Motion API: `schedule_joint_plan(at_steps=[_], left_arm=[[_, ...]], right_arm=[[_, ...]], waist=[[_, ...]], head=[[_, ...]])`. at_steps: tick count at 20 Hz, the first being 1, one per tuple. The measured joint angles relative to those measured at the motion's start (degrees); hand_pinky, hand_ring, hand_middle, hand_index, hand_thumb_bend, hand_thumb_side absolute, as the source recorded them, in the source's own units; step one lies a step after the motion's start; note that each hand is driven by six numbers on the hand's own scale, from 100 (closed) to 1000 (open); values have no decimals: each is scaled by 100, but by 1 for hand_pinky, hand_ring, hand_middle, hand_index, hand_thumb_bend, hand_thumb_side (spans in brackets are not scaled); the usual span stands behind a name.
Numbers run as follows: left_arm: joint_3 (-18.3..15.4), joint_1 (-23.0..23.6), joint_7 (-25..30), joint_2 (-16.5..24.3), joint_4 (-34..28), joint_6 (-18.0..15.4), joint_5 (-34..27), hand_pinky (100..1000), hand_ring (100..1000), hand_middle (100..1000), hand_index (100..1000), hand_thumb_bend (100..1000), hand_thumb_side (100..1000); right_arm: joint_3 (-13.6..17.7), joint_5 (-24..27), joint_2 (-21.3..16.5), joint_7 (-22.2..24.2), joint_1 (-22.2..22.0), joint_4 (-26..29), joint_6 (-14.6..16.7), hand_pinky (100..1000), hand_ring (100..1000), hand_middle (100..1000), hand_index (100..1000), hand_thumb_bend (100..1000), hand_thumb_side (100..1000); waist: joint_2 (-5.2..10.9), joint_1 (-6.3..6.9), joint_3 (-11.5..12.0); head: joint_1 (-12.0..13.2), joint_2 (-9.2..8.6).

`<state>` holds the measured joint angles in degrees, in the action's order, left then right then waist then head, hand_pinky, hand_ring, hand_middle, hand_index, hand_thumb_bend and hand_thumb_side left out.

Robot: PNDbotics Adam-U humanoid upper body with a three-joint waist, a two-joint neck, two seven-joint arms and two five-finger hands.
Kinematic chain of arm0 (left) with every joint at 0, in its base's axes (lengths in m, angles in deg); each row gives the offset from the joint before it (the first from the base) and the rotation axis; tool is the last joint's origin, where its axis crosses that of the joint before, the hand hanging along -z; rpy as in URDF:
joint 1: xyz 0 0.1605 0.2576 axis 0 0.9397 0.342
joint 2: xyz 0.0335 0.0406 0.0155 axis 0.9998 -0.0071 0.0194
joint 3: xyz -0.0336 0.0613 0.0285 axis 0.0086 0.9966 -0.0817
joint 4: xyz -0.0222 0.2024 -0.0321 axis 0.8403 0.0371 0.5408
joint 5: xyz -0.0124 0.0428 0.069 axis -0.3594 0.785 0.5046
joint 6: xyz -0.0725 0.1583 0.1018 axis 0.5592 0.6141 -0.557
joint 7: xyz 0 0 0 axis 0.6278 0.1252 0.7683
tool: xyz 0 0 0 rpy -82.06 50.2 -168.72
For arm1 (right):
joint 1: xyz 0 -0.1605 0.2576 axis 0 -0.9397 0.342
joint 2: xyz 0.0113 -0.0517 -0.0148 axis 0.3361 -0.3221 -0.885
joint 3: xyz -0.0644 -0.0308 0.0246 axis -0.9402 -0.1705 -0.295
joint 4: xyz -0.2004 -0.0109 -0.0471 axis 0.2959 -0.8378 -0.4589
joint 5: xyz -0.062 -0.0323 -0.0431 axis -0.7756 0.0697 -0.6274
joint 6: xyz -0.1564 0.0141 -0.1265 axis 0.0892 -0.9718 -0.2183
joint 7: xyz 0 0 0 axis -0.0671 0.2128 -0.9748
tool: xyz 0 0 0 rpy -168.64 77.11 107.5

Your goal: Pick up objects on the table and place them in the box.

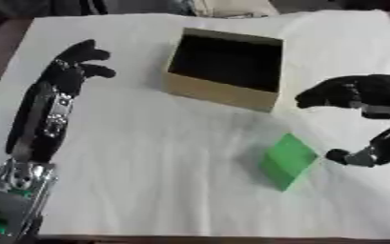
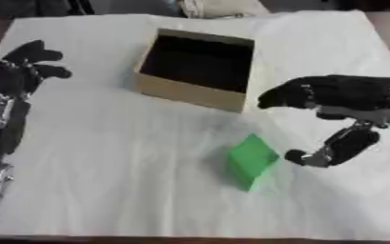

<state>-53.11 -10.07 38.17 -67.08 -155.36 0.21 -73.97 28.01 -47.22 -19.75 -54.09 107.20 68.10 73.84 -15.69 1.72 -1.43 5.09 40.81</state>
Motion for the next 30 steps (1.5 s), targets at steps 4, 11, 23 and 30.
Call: schedule_joint_plan(at_steps=[4,11,23,30], left_arm=[[12,-1,13,0,0,-3,-1,831,692,750,914,100,924],[29,-28,45,0,0,-2,-21,830,692,750,914,100,924],[32,-44,68,0,-3,-9,-46,829,692,750,914,100,924],[43,-63,86,0,-15,-8,-47,829,692,751,915,100,924]], right_arm=[[-67,48,49,171,0,0,-171,958,949,931,1000,324,543],[-236,59,150,275,47,-115,-275,955,945,924,1000,319,561],[-356,-85,328,260,53,-431,-260,950,943,918,1000,299,580],[-437,-228,411,216,51,-585,-216,948,942,914,1000,295,591]], waist=[[-1,0,4],[-18,-5,59],[-56,-3,156],[-60,0,181]], head=[[-13,0],[-49,0],[-117,1],[-122,1]])
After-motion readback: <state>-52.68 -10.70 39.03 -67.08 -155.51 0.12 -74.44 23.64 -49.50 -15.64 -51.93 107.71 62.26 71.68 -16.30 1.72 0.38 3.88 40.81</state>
